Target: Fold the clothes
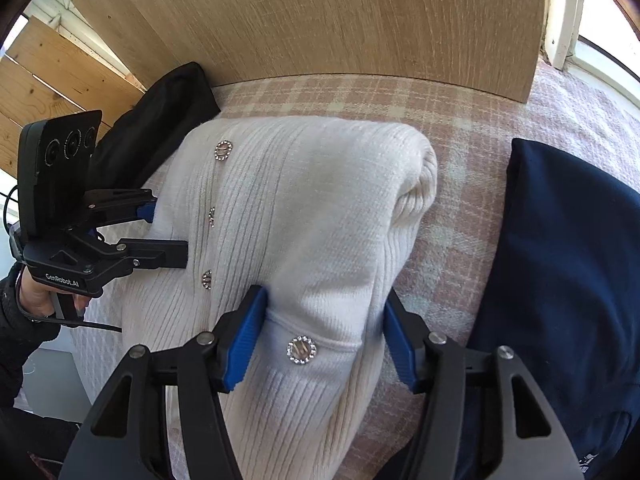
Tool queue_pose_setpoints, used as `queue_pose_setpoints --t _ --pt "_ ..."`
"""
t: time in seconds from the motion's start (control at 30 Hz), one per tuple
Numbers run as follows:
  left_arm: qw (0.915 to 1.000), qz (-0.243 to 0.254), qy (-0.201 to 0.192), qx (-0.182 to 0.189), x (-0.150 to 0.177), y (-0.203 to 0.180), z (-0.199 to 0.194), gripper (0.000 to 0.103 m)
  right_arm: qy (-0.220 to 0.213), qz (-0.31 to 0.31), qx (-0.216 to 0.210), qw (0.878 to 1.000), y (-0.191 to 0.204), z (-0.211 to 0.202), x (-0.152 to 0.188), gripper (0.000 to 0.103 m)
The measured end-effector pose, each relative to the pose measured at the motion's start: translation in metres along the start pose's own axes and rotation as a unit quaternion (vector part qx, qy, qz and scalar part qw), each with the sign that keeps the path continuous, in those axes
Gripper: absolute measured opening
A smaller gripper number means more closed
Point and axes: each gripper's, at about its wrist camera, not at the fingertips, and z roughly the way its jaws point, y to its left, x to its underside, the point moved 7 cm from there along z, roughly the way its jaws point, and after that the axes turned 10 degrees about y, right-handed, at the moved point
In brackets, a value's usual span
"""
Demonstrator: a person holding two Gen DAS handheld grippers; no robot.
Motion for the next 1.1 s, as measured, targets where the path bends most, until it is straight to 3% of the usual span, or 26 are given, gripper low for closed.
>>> queue_pose_setpoints --t 0.2,0.33,0.4,0.47,0.53,0.63,0.8,1.1 --pt "1.0 0.003 -0.001 0.001 0.0 0.0 0.001 0.052 -0.004 0.012 0.011 1.0 -0.008 -0.004 0.005 0.072" --pt "0.9999 0.014 -0.001 -0.007 -0.001 -0.005 0.003 0.045 -0.008 0.0 0.033 0.999 0.0 0.0 0.003 0.072" --pt "0.9998 0.017 -0.001 -0.01 -0.001 -0.006 0.003 0.041 -0.012 -0.006 0.031 0.999 0.005 0.001 0.002 0.06" --pt "0.9998 0.017 0.001 -0.009 -0.001 -0.006 0.003 0.041 -0.016 -0.008 0.028 0.999 0.009 0.002 0.001 0.056" --pt "0.9998 0.018 0.002 -0.009 -0.002 -0.006 0.003 0.04 -0.021 -0.016 0.025 0.999 0.013 0.0 0.001 0.041" --pt "0.9998 0.019 0.0 -0.001 -0.003 -0.008 0.003 0.034 -0.03 -0.022 0.03 0.999 0.021 -0.003 0.003 0.032" --pt "0.9996 0.018 -0.007 0.019 -0.004 -0.01 0.003 0.027 -0.038 -0.01 0.01 0.999 0.025 -0.007 0.005 0.028" --pt "0.9982 0.036 -0.045 0.02 0.001 -0.026 -0.014 0.024 -0.072 0.007 -0.02 0.997 0.029 -0.028 0.015 0.026"
